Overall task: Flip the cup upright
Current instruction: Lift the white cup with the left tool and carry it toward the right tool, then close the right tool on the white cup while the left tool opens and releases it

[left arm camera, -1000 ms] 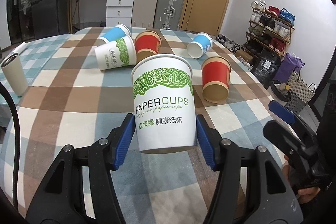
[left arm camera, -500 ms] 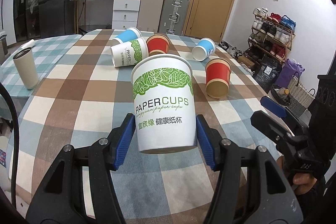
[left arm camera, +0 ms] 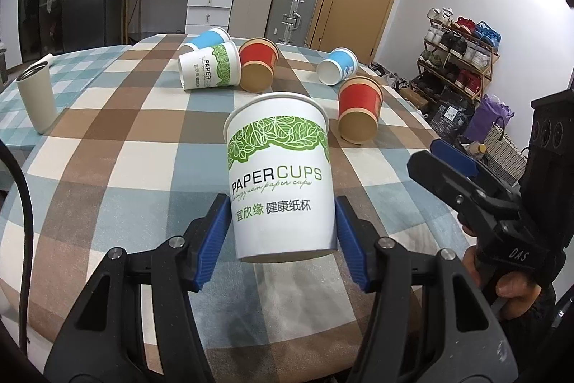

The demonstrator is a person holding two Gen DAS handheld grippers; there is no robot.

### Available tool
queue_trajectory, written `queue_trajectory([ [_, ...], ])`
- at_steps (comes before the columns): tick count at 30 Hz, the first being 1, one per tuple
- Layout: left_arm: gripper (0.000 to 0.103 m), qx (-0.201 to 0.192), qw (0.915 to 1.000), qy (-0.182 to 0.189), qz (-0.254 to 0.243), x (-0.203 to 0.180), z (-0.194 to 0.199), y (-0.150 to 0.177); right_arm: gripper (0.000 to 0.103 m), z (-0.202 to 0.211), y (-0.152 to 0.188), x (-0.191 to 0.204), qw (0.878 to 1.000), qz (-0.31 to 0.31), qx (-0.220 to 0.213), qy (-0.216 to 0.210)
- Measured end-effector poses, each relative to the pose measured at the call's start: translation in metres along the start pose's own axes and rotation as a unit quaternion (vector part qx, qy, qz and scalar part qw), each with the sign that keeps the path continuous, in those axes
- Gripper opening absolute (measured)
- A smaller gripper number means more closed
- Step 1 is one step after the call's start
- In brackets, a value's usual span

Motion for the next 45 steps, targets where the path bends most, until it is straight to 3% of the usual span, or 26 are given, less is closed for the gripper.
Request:
queue_trajectory([
  [33,0.057,0.012,0.9999,-0.002,0.008,-0.002,-0.018,0.02,0.103,-0.001,0.001,-0.001,1.0,0.001,0.003,0.002],
  [38,0.081,-0.008,0.9999,0.005,0.006,0.003,-0.009,0.016,0.103,-0.001,0.001,-0.001,1.0,-0.001,0.003,0.001],
  [45,0.102,-0.027,0.9995,0.014,0.005,0.015,-0.002,0.007,0.103,-0.002,0.002,-0.004,1.0,-0.01,0.006,0.001],
])
Point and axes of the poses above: each gripper's, at about its wrist camera, not at the fingertips, and z roughly against the way its jaws point, x to its left, y to its underside, the point moved 1 cm from there along -z, roughly the way its jaws point, and after that the axes turned 3 degrees about -y, right-handed, at the moved point
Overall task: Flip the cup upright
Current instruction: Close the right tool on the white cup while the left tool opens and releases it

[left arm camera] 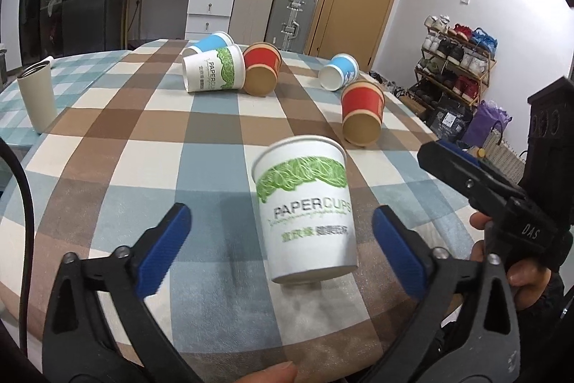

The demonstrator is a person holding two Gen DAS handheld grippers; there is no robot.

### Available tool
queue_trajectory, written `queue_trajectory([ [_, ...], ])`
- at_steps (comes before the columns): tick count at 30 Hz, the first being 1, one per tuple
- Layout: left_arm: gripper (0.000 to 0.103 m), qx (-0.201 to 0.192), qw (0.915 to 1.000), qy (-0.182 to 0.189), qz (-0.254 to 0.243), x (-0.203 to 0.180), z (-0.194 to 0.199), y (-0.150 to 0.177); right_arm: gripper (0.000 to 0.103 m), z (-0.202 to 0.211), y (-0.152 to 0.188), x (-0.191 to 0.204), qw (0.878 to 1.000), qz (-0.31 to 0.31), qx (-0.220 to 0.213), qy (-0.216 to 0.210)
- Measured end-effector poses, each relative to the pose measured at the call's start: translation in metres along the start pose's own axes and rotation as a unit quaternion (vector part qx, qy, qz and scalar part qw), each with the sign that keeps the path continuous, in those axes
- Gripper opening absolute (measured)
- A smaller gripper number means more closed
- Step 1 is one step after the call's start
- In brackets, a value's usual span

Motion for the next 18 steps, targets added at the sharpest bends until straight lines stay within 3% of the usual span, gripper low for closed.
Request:
queue_trajectory([
  [6,0.102,-0.025,0.9997,-0.004,-0.003,0.016,0.01,-0.008,0.103,-0.005,-0.002,-0.001,1.0,-0.003,0.019,0.008],
  [18,0.102,-0.073,0.9963,-0.043,-0.014,0.054,0.018,-0.019,0.103,-0.028,-0.003,0.014,0.994,-0.026,0.108,0.0],
])
Point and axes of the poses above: each gripper's, at about its wrist camera, not at the fingertips, and z roughly against the way its jaws point, x to its left, y to its underside, the point moved 1 cm from there along -z, roughly the way its jaws point, and after that the axes turned 3 degrees about -y, right-handed, at the moved point
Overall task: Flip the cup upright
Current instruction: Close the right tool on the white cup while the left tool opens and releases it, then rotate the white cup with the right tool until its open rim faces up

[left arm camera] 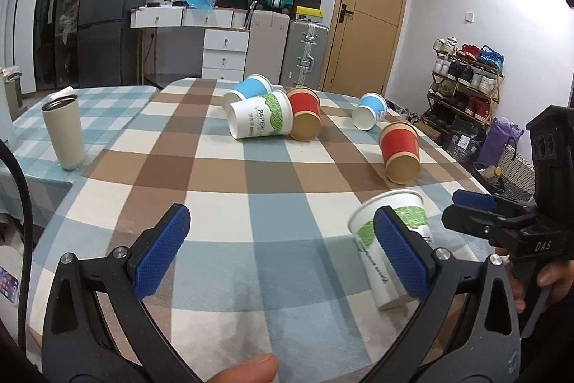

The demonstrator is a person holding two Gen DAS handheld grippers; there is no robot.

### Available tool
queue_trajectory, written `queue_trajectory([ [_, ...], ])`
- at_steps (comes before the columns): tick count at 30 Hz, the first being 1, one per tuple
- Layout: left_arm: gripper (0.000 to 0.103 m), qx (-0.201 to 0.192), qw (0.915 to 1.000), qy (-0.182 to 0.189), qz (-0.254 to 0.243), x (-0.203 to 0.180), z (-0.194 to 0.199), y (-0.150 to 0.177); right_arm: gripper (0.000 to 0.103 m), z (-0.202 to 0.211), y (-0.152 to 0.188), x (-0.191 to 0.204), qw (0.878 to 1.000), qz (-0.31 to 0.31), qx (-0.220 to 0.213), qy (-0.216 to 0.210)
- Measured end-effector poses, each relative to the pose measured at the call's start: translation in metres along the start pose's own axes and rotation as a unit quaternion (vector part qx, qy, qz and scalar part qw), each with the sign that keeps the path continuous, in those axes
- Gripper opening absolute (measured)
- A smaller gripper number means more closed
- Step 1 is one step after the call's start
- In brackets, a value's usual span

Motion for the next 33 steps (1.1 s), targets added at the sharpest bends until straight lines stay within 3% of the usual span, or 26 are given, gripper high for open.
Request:
queue_trajectory([
  [9,0.102,-0.005,0.9999,-0.008,-0.011,0.006,-0.009,0.007,0.103,-0.02,-0.004,0.007,0.997,-0.037,0.059,-0.027],
  [18,0.102,0.001,0.9998,-0.007,-0.018,0.003,-0.014,0.011,0.103,-0.042,-0.01,0.011,0.986,-0.09,0.114,-0.081],
  [31,0.102,0.0,0.9998,-0.006,-0.021,0.003,-0.016,0.012,0.102,-0.064,-0.019,0.013,0.973,-0.123,0.166,-0.1],
  [33,0.102,0.0,0.9998,-0.005,-0.021,0.003,-0.016,0.012,0.098,-0.065,-0.019,0.012,0.971,-0.127,0.174,-0.101],
])
Point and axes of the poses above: each gripper's, at about its wrist camera, not at the fingertips, and z roughly against the way its jaws point, x to its left, y to its underside, the point moved 1 cm from there along -z, roughly the way its jaws point, and after that the axes turned 3 degrees about -y, right-handed, at the moved point
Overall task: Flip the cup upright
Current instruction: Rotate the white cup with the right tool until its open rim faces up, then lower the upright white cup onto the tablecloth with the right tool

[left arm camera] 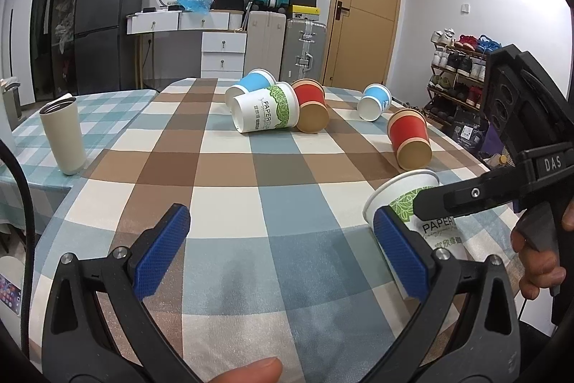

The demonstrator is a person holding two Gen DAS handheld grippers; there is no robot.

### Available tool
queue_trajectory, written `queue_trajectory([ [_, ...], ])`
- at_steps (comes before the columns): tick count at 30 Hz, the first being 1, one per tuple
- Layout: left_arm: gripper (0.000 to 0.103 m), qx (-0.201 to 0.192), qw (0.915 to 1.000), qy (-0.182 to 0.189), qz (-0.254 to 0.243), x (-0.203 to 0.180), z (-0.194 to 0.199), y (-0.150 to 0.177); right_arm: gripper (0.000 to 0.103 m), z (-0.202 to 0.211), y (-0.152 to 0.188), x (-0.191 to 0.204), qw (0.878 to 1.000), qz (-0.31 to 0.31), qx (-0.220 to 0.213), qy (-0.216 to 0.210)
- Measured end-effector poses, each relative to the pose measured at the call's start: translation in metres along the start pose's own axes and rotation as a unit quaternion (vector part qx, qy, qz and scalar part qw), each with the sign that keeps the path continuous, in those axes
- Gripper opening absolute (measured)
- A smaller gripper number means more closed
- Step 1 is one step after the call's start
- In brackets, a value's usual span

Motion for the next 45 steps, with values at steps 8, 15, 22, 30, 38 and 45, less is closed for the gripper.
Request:
queue_trajectory([
  [8,0.102,0.0,1.0,0.0,0.0,-0.001,0.0,0.0,0.076,-0.003,0.001,-0.004,1.0,-0.012,0.02,-0.014],
  [15,0.102,0.0,1.0,0.0,-0.001,0.0,0.0,0.0,0.07,0.005,0.002,0.0,1.0,-0.002,0.008,-0.015],
  [22,0.102,-0.001,1.0,0.0,0.0,-0.001,0.0,0.0,0.07,0.029,0.006,0.022,0.991,0.085,-0.088,0.057],
  [30,0.102,-0.001,1.0,0.0,0.001,-0.001,0.0,0.001,0.069,0.028,0.01,0.041,0.966,0.169,-0.15,0.123],
  [38,0.102,0.0,1.0,0.0,0.0,-0.001,0.0,0.001,0.069,0.009,0.007,0.048,0.953,0.199,-0.168,0.156],
  [45,0.102,-0.001,1.0,0.0,0.0,-0.001,0.001,0.001,0.069,0.0,0.008,0.053,0.946,0.216,-0.169,0.173],
])
Point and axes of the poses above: each gripper's, at about its wrist camera, not at the fingertips, and z roughly against the way its jaws point, x to its left, y to its underside, the point moved 1 cm from there along -z, roughly the way its jaws point, and after that the axes turned 3 degrees about -y, right-handed, at the moved point
